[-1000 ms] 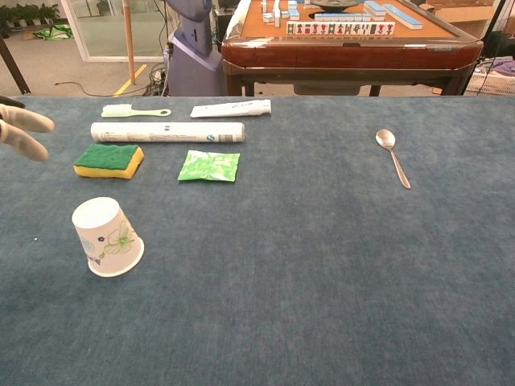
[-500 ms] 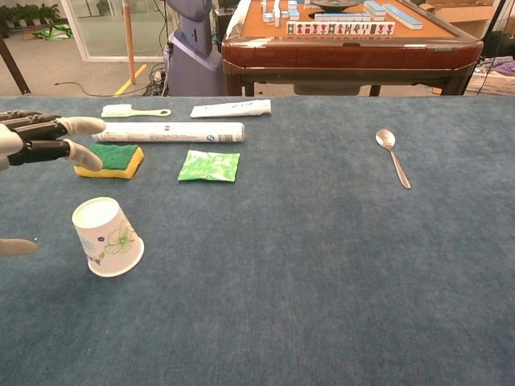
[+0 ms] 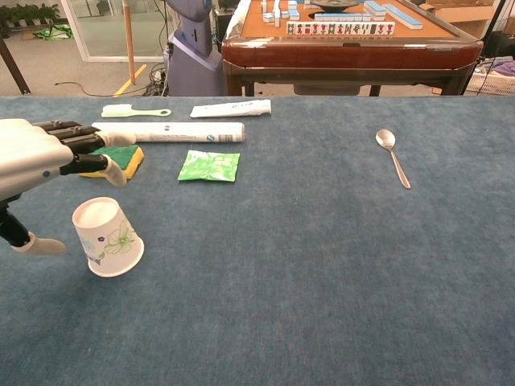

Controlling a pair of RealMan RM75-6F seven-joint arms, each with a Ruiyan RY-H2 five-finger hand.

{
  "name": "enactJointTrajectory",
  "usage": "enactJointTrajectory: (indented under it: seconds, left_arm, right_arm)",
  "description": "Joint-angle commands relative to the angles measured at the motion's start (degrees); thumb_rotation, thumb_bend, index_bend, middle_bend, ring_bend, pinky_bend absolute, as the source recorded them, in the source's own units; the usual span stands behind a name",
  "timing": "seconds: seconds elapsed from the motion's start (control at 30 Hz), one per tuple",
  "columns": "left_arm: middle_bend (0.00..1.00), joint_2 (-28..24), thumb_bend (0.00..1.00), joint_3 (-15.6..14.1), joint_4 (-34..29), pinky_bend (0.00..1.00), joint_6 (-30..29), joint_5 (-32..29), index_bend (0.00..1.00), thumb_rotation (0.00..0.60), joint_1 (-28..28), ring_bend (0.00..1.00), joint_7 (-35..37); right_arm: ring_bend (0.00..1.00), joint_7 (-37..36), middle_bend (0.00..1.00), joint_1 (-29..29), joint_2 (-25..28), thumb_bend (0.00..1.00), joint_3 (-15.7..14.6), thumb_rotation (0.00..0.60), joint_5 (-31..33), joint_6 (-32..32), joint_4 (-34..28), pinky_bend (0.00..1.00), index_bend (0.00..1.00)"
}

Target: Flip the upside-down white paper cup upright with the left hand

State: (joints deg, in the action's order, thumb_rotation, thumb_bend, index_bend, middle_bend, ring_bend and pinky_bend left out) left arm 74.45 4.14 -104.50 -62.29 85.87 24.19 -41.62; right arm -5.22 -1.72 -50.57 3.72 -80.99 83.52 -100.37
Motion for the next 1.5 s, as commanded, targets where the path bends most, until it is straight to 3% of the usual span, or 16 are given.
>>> enactJointTrajectory:
  seconds: [0.03,0.63,1.17,1.5]
  left_arm:
    - [0.00,0.8,0.11,0.0,0.3,0.05,0.1,-1.1,0.28,0.600,0.5,0.00,-1.2]
    - [0.00,3.4,0.16,-0.6,3.0,0.05,-1.3,-3.8,0.31,0.600,2.1,0.00,-3.0]
    - [0.00,4.4,0.21,-1.5,4.5,0.05,-1.9,-5.5,0.44,0.600,3.0,0.00,-2.1]
    - [0.00,2.1,0.21,-1.5,3.3,0.05,-2.7,-6.5,0.53,0.600,2.6,0.00,3.9]
  right_arm:
    - [0.27,-0.4,0.28,0.0,0.2,0.00,0.0,0.600,-0.1,-0.2,0.0,0.57,0.26]
    - [0.27,-1.8,0.29,-0.2,0.6,0.00,-0.3,0.600,-0.9,-1.2,-0.1,0.57,0.27]
    - [0.27,-2.7,0.29,-0.2,0.9,0.00,-0.5,0.600,-1.3,-1.4,0.0,0.57,0.26]
    - [0.27,-3.0,0.29,-0.1,1.0,0.00,-0.5,0.600,-1.5,-1.5,0.0,0.57,0.27]
